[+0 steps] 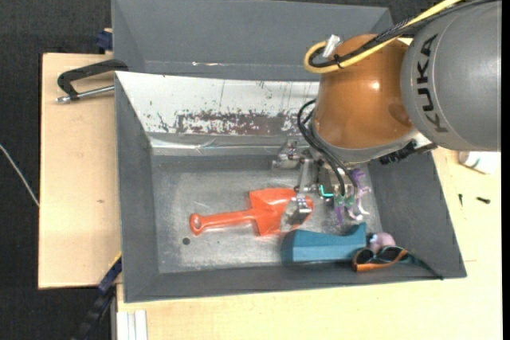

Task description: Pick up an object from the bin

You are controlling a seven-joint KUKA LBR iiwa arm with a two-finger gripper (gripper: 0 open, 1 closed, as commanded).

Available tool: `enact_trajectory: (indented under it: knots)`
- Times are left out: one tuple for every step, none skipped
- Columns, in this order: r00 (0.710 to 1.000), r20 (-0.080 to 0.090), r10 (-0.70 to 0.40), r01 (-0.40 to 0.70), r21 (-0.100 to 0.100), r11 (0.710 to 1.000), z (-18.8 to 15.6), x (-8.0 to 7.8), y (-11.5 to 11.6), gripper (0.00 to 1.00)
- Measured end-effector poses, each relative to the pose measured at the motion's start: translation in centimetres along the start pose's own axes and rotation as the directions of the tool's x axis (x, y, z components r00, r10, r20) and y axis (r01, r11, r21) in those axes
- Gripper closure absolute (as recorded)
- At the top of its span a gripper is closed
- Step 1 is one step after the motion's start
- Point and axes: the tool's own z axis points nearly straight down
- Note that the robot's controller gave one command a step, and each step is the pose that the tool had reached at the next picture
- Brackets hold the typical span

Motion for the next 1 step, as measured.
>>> enact_trajectory:
  knots:
    - [1.0, 0.009, 0.0, 0.0, -0.001, 1.0, -0.42, -0.18, -0.03, 0.0]
